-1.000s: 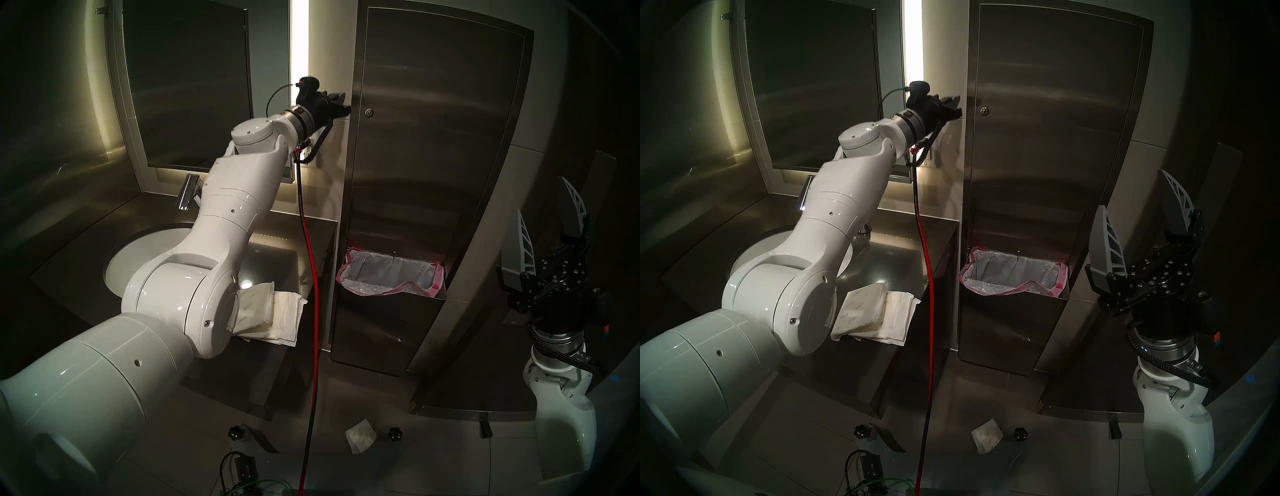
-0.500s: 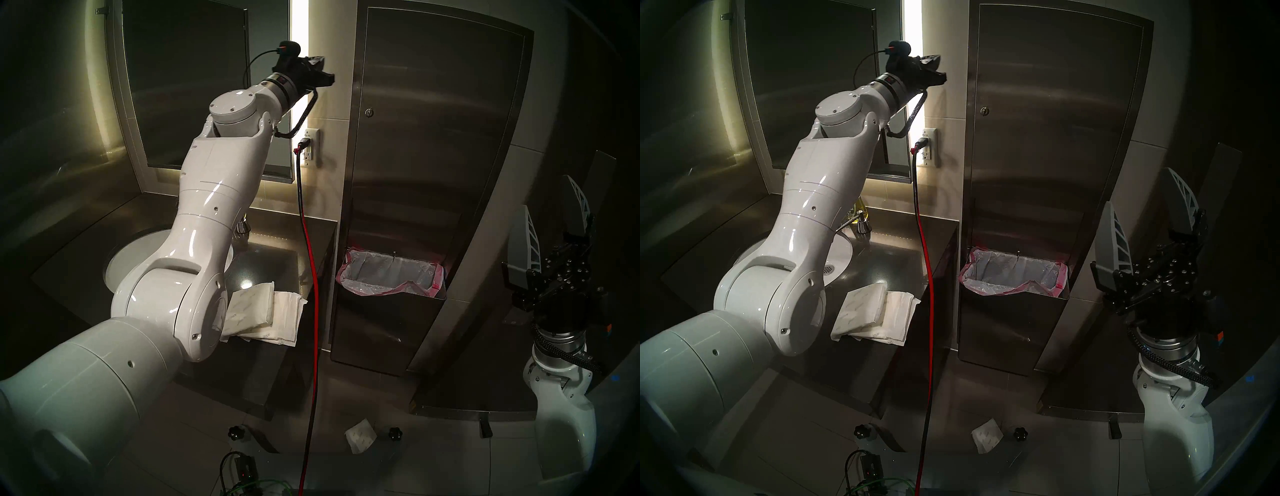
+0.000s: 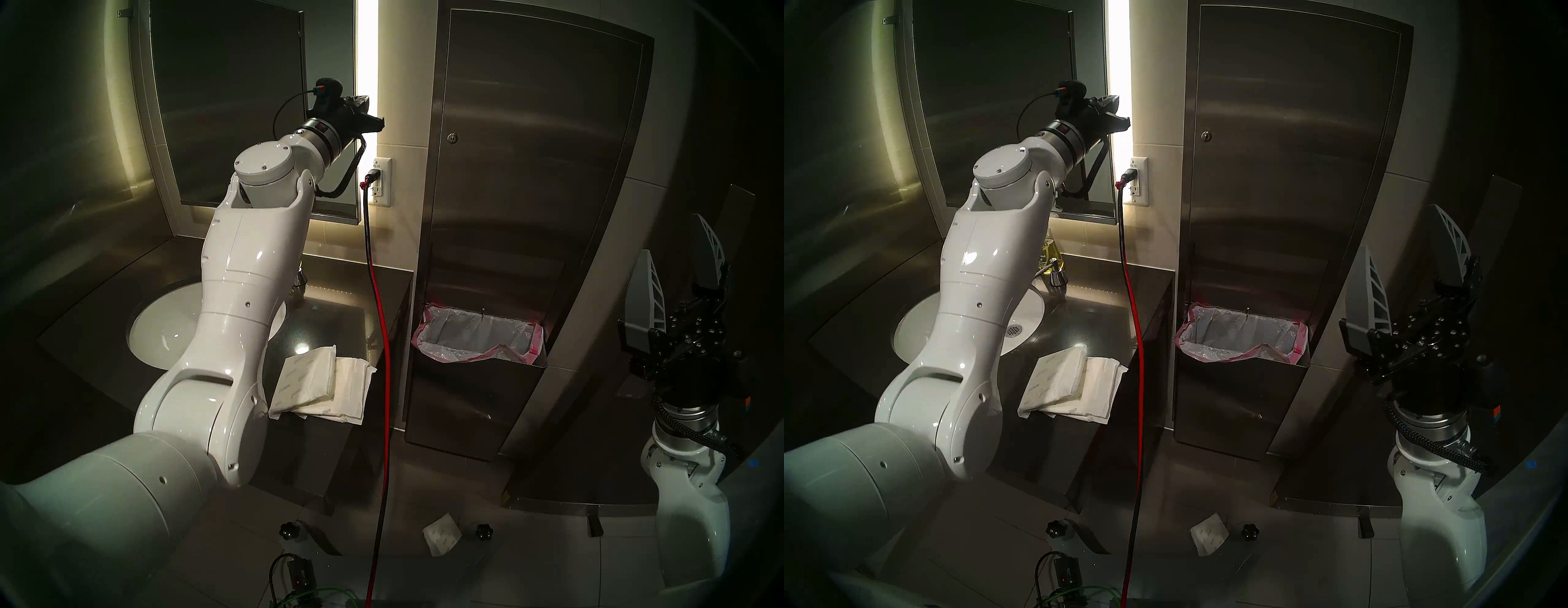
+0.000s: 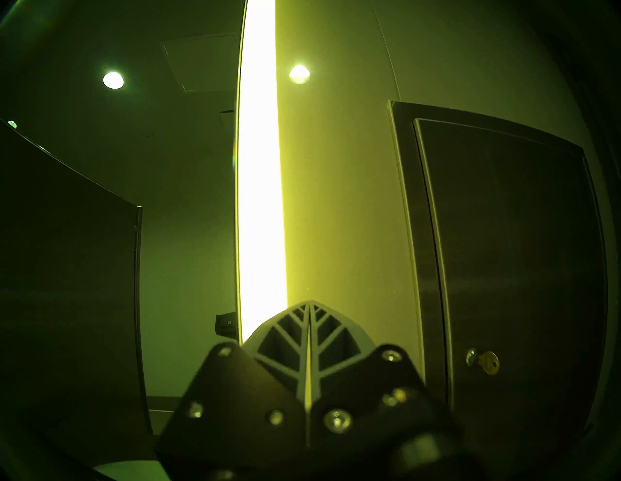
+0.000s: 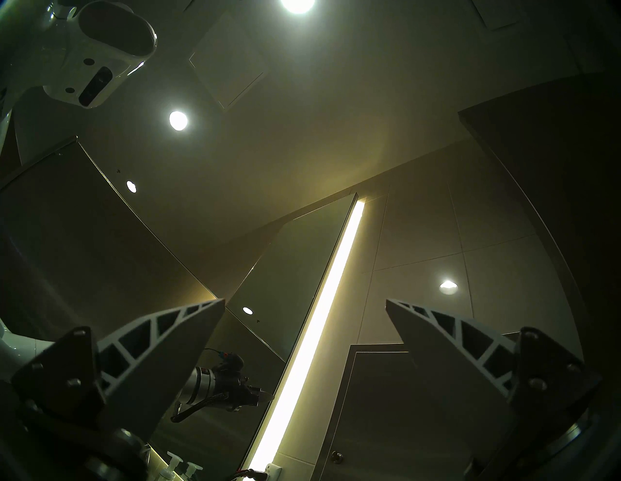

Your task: Twist key and open towel dispenser

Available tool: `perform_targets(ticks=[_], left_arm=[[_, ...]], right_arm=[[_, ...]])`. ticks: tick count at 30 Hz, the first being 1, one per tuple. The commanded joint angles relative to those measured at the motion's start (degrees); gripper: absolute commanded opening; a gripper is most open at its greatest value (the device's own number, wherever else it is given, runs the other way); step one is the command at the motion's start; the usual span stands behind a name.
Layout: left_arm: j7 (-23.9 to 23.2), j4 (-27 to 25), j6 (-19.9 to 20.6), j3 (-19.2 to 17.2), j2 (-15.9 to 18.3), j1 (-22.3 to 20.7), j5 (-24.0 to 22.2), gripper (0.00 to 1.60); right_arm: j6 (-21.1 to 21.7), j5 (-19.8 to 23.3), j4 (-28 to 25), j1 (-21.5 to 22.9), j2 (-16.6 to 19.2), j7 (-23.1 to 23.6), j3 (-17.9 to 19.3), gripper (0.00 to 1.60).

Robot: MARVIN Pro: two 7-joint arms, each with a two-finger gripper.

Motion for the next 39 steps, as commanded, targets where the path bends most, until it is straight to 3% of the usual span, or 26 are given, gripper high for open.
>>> perform_targets(ticks=[1, 39], left_arm=[[0.8, -6.7, 1.3, 0.5, -0.6, 4.5, -0.1, 0.0], [10.9, -39.0, 12.2, 7.4, -2.2, 29.5, 2.4, 0.0]], right_arm=[[0.1, 0.1, -0.4, 0.1, 0.0, 0.3, 0.0, 1.6], [0.1, 0.9, -0.2, 0.0, 0.0, 0.3, 0.0, 1.6]])
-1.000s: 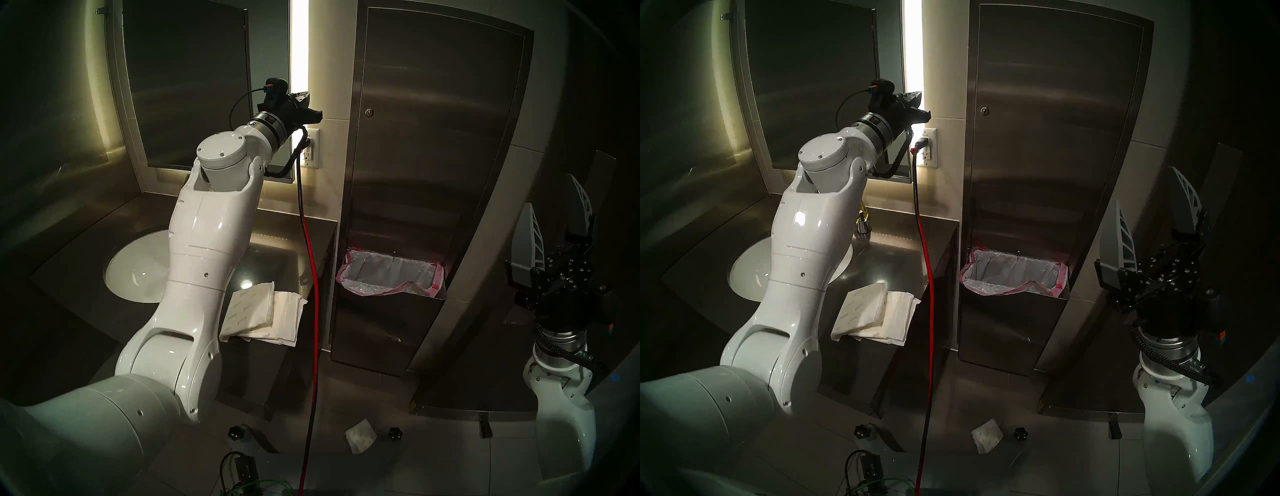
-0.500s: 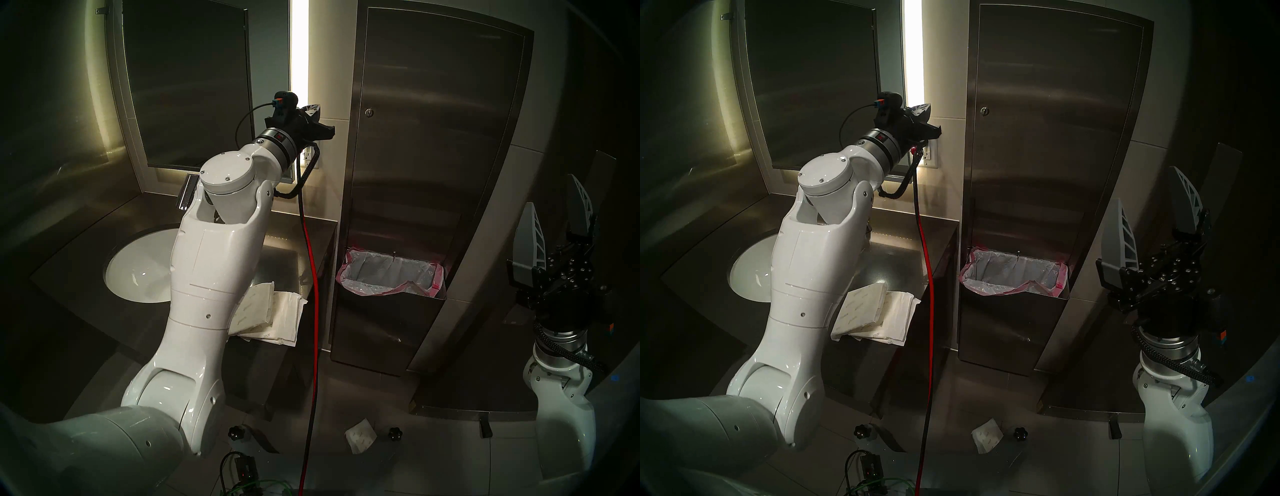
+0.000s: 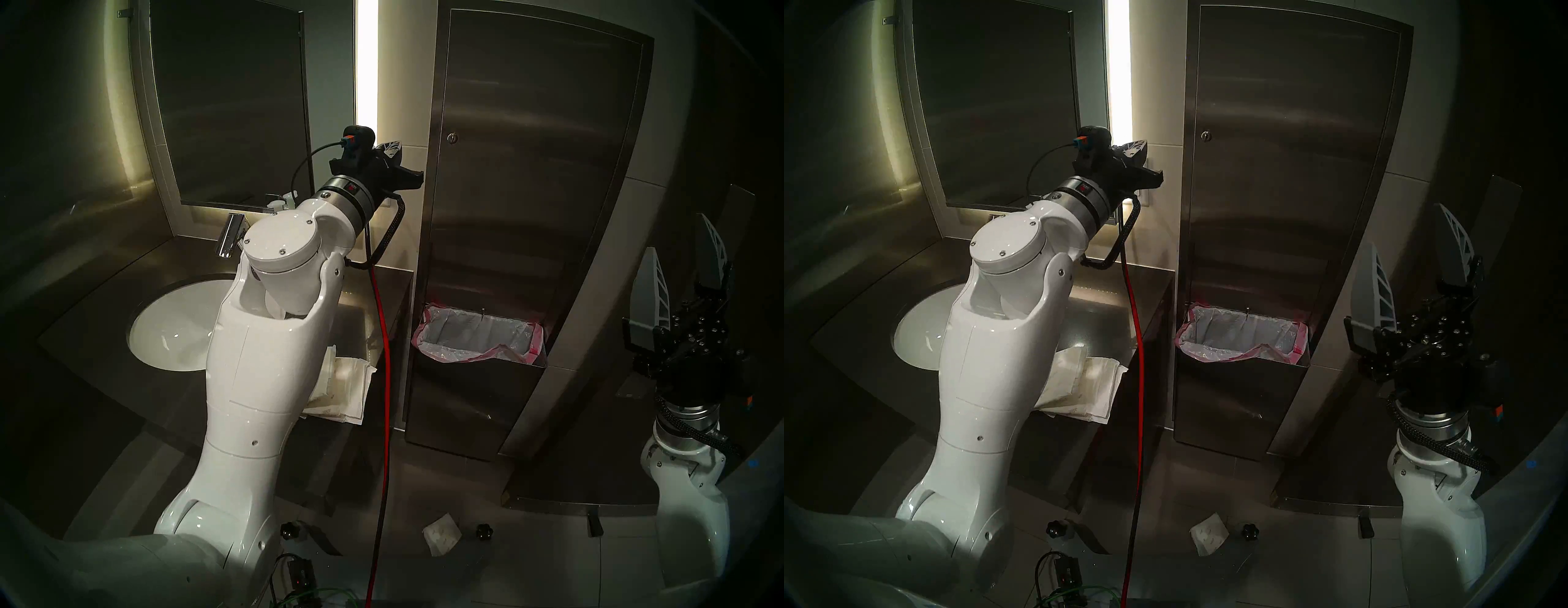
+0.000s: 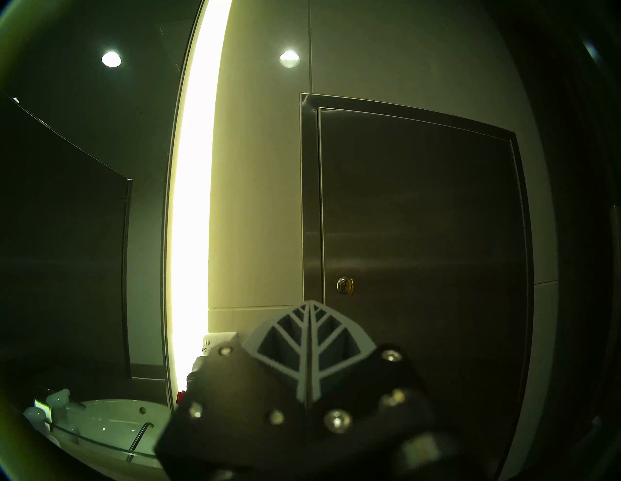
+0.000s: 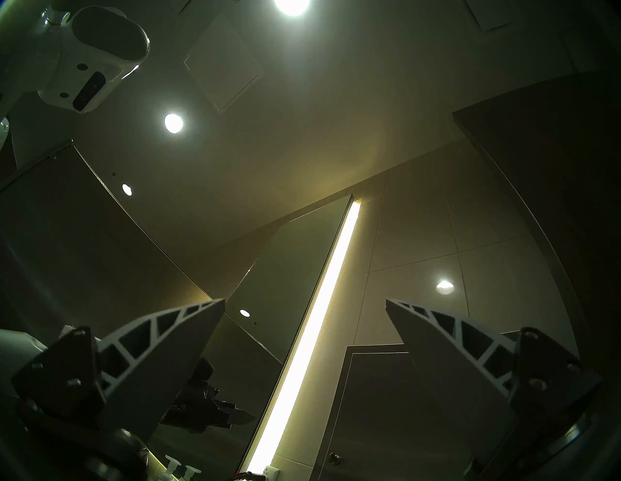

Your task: Twist key and open towel dispenser

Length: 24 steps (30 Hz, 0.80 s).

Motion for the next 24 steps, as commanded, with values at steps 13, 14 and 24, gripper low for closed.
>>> perform_targets(ticks=[13, 14, 24], left_arm=[[6.3, -17.2, 6.1, 4.0, 0.0, 15.1, 2.7, 0.21], [6.7, -17.4, 6.4, 4.2, 0.0, 15.7, 2.9, 0.21], [11.6, -26.2, 10.4, 6.4, 1.4, 23.2, 4.9, 0.21]], right_arm=[[0.1, 0.2, -0.4, 0.0, 0.0, 0.4, 0.0, 1.6], [0.1, 0.2, -0.4, 0.0, 0.0, 0.5, 0.0, 1.6], [0.1, 0.5, -1.8, 3.4, 0.4, -0.4, -0.1, 1.6]])
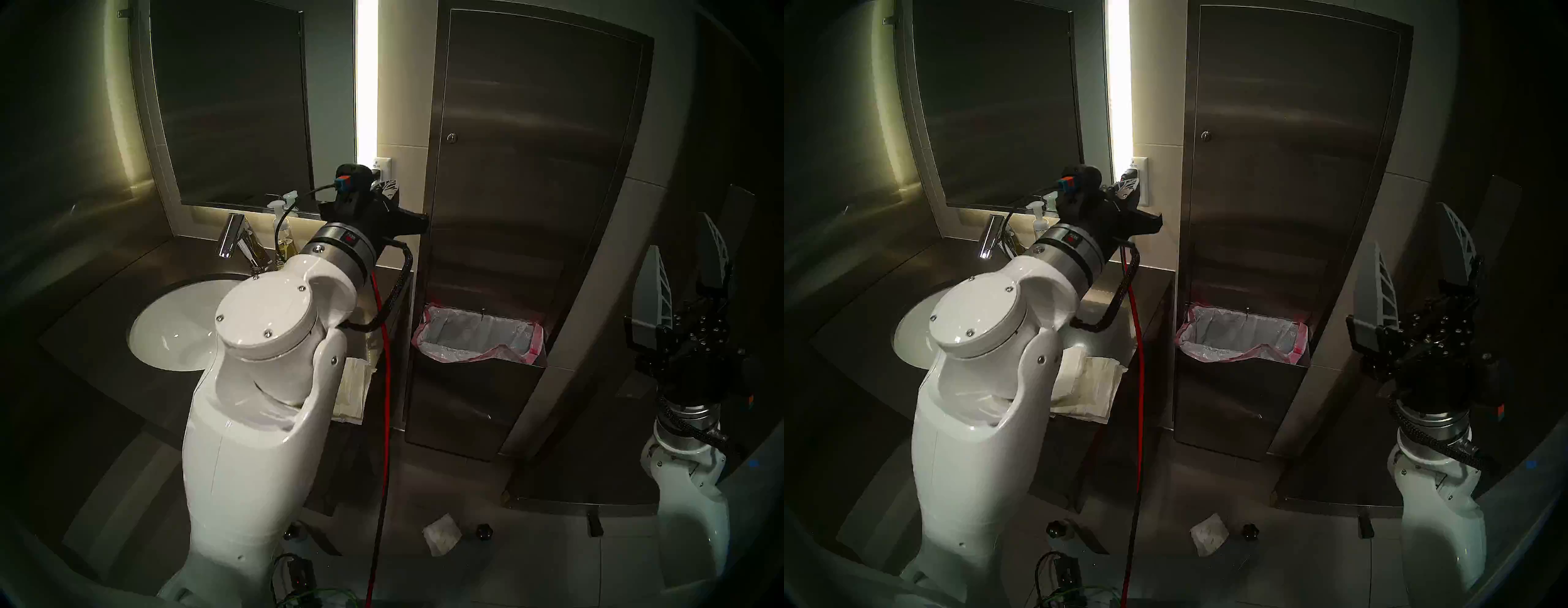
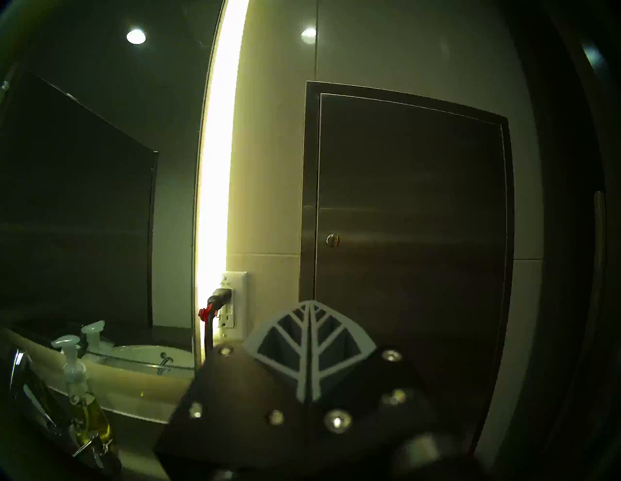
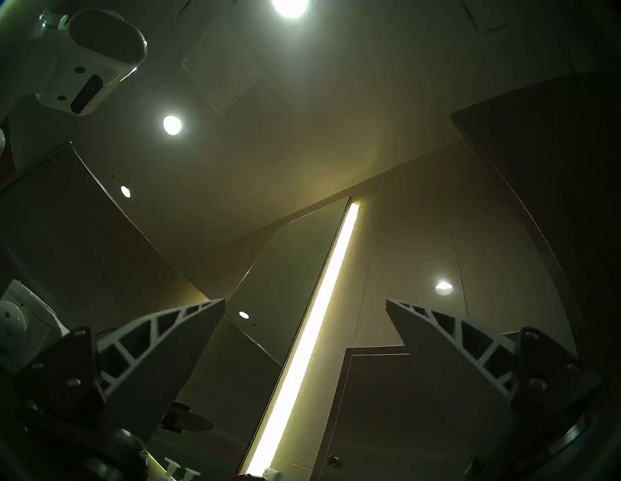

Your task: Twist key and open towel dispenser

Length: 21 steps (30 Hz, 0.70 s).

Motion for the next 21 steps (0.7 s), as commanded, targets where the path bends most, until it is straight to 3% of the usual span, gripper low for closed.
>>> perform_targets(ticks=[1, 9, 21], left_arm=[[3.4, -6.7, 2.2, 1.4, 1.5, 6.1, 1.4, 0.21], [7.2, -7.5, 4.6, 2.8, 3.5, 9.7, 2.6, 0.21], [12.2, -7.5, 6.9, 4.5, 5.9, 12.8, 3.9, 0.21]], right_arm=[[0.1, 0.2, -1.7, 3.6, 0.5, -0.6, -0.2, 1.6], [0.4, 0.1, -1.5, 9.1, 1.5, -1.7, -1.9, 1.6], [1.4, -0.5, 0.6, 17.4, 2.2, -4.0, -7.5, 1.6]])
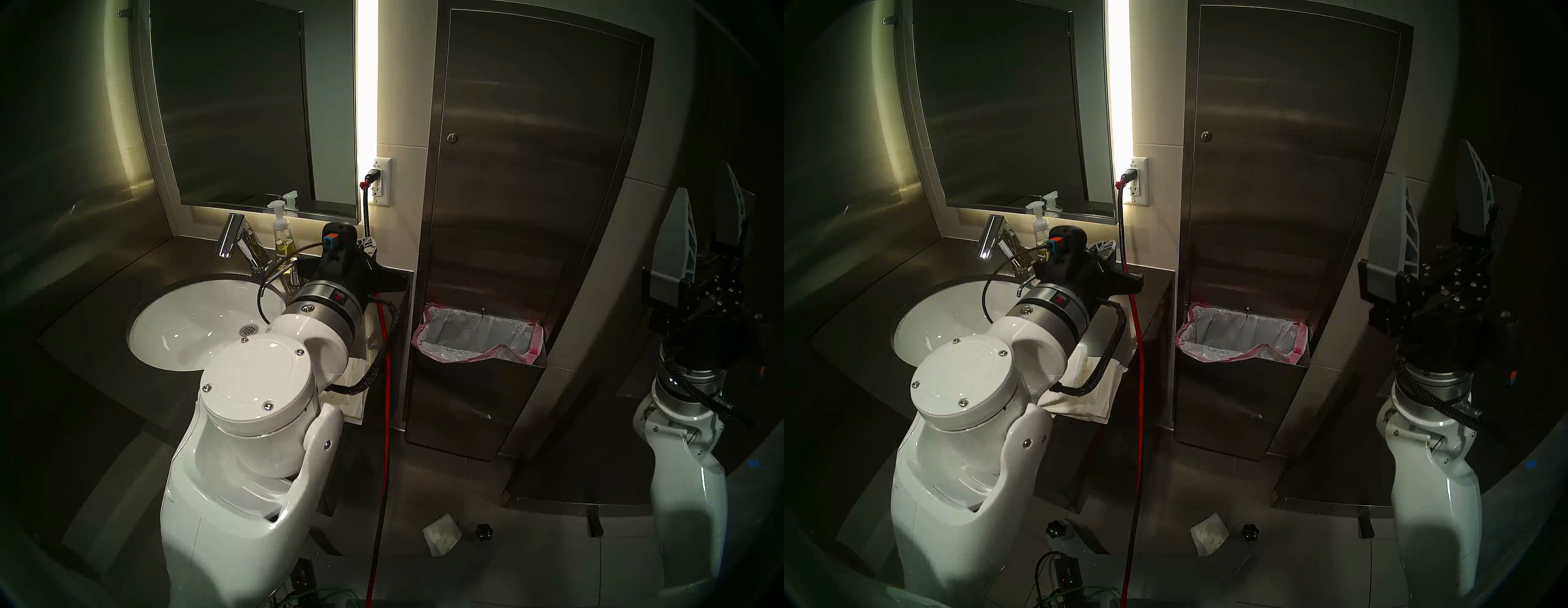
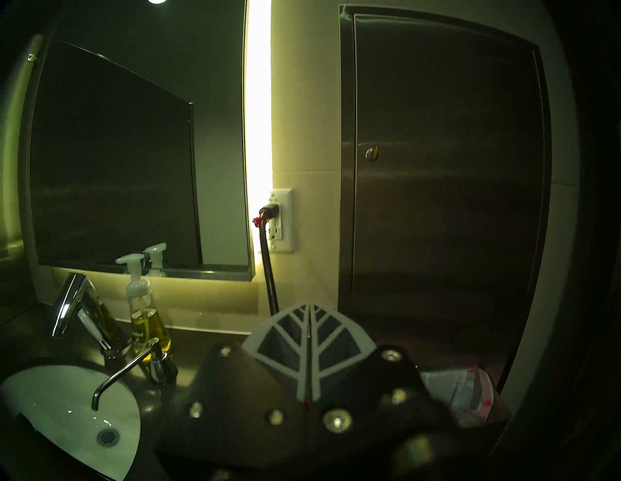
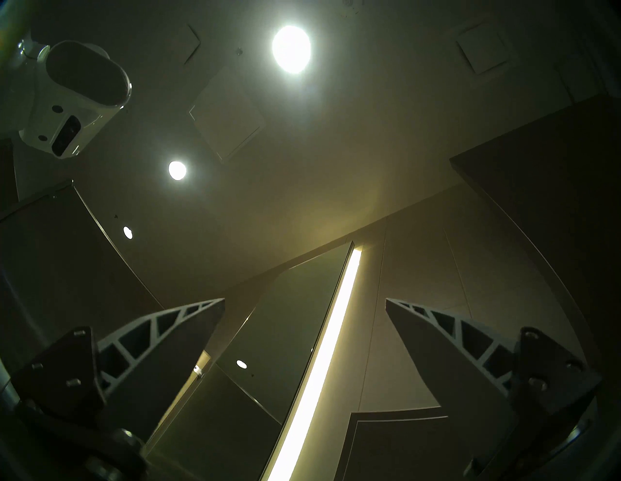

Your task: Twist key and open towel dispenser

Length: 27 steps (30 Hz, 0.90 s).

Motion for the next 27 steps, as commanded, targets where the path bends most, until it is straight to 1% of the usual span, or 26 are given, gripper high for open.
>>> perform_targets(ticks=[1, 2, 3, 5, 7, 8, 13, 14, 15, 18, 19, 20, 21, 23, 24, 27], left_arm=[[2.0, -0.9, 0.2, 0.5, 1.2, 1.3, 0.6, 0.21], [2.2, -0.9, 0.3, 0.6, 1.3, 1.4, 0.6, 0.21], [2.7, -0.9, 0.5, 0.7, 1.6, 1.6, 0.7, 0.21], [2.9, -0.9, 0.6, 0.8, 1.6, 1.7, 0.8, 0.21], [3.7, -0.9, 0.9, 1.0, 2.0, 2.0, 1.0, 0.21], [3.9, -0.9, 1.0, 1.1, 2.1, 2.1, 1.0, 0.21], [5.1, -0.9, 1.4, 1.4, 2.7, 2.6, 1.2, 0.21], [5.1, -0.9, 1.4, 1.4, 2.7, 2.6, 1.2, 0.21], [5.6, -0.9, 1.4, 1.5, 2.9, 2.8, 1.3, 0.21], [6.3, -0.9, 1.4, 1.7, 3.2, 3.0, 1.4, 0.21], [6.6, -0.9, 1.4, 1.8, 3.4, 3.1, 1.4, 0.21], [6.8, -0.9, 1.3, 1.9, 3.5, 3.2, 1.4, 0.21], [7.0, -0.9, 1.3, 1.9, 3.6, 3.2, 1.5, 0.21], [7.3, -0.9, 1.3, 2.0, 3.7, 3.3, 1.5, 0.21], [7.8, -0.9, 1.2, 2.1, 3.9, 3.5, 1.6, 0.21], [8.4, -0.9, 1.2, 2.3, 4.2, 3.6, 1.6, 0.21]], right_arm=[[1.1, -1.1, 1.6, 6.4, 0.8, -1.0, -2.6, 1.6], [1.2, -1.2, 1.8, 6.7, 0.8, -1.1, -2.9, 1.6], [1.4, -1.5, 2.5, 7.9, 0.8, -1.3, -3.7, 1.6], [1.4, -1.8, 2.7, 7.6, 1.0, -1.3, -3.9, 1.6], [2.0, -2.6, 4.1, 10.3, 1.0, -1.7, -5.2, 1.6], [2.1, -2.7, 4.2, 10.0, 1.1, -1.7, -5.4, 1.6], [3.0, -4.3, 6.3, 13.6, 1.2, -2.2, -7.3, 1.6], [3.0, -4.3, 6.3, 13.6, 1.2, -2.2, -7.3, 1.6], [3.3, -4.9, 7.1, 14.8, 1.2, -2.4, -8.0, 1.6], [3.7, -5.8, 7.8, 16.6, 1.2, -2.7, -9.1, 1.6], [3.9, -6.2, 8.3, 18.2, 1.1, -2.8, -9.7, 1.6], [4.0, -6.5, 8.3, 17.8, 1.1, -2.9, -9.9, 1.6], [4.2, -6.8, 8.7, 19.0, 1.1, -2.9, -10.3, 1.6], [4.3, -7.2, 9.0, 19.4, 1.0, -3.0, -10.7, 1.6], [4.7, -8.0, 9.6, 20.7, 0.9, -3.2, -11.4, 1.6], [5.1, -9.0, 10.4, 22.0, 0.9, -3.3, -12.4, 1.6]])
